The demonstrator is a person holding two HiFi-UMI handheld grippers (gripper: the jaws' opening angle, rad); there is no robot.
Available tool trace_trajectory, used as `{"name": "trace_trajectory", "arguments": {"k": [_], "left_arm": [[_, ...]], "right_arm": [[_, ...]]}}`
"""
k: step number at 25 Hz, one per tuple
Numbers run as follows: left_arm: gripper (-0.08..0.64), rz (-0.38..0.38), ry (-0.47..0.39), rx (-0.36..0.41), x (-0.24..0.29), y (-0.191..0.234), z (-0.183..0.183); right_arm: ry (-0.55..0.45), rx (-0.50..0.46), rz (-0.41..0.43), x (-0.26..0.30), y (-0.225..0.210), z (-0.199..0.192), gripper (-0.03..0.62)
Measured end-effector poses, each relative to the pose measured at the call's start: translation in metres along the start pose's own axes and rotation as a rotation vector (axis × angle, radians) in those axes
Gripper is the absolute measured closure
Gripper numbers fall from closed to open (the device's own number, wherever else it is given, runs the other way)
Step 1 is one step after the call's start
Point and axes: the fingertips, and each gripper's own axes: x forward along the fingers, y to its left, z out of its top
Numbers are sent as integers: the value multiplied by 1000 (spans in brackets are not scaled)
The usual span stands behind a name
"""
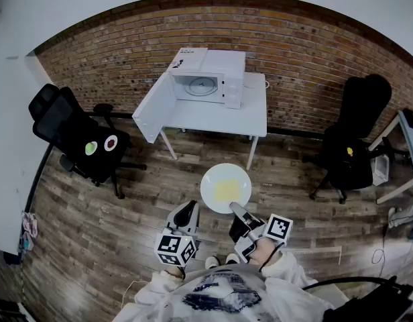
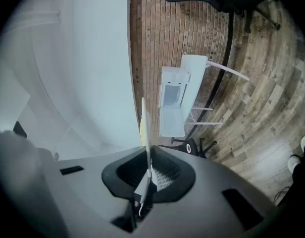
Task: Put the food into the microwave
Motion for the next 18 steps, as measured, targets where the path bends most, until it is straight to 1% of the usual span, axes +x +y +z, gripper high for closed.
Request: {"name": "trace_trajectory", "arguments": {"k": [7, 12, 16, 18], "left_arm": [[531, 5, 10, -6, 0, -5, -10], [529, 11, 34, -18, 16, -6, -16], [529, 11, 41, -21, 3, -16, -32], [531, 16, 47, -20, 10, -18, -33]], "right_arm": [[6, 14, -16, -7, -10, -2, 561], [-1, 40, -58, -7, -24, 16, 561], [-7, 53, -67, -24, -33, 5, 561], [1, 59, -76, -23, -37, 11, 561]]}}
